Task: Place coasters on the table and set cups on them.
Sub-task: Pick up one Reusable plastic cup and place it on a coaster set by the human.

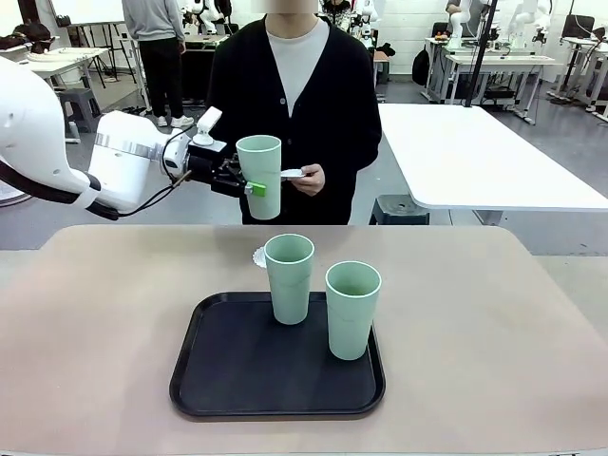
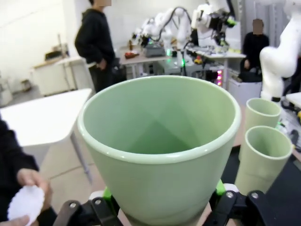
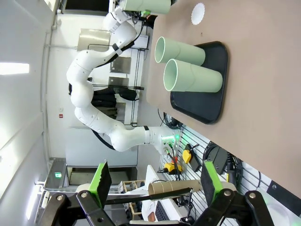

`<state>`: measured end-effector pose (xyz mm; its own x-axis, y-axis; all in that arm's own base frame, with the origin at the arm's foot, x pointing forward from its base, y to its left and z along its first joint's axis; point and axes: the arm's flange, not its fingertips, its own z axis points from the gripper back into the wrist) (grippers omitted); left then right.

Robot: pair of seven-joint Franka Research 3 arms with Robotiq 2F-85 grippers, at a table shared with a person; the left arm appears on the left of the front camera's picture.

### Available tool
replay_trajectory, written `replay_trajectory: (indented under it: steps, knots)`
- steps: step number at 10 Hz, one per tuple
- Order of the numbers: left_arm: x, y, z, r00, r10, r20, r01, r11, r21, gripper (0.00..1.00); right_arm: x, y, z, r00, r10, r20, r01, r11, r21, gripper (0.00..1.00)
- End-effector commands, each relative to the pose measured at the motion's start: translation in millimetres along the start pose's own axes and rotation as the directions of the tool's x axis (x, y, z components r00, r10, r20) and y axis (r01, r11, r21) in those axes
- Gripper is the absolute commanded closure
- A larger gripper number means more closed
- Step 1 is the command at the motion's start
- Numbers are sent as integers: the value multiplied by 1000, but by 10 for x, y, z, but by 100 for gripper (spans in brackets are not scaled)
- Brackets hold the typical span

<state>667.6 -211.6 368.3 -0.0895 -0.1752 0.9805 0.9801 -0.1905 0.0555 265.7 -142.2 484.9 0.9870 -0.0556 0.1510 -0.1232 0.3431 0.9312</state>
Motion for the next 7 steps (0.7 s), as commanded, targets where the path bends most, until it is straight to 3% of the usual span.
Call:
replay_trajectory:
  steps: [1, 7]
  knots:
    - [-107, 61, -92, 997, -79, -10, 79, 996, -31, 14, -3, 2, 7, 1000, 4, 1, -4, 1000, 6, 0]
    - [-70, -6, -46, 1000, -31, -4, 31, 999, -12, 14, -3, 2, 7, 1000, 4, 1, -4, 1000, 6, 0]
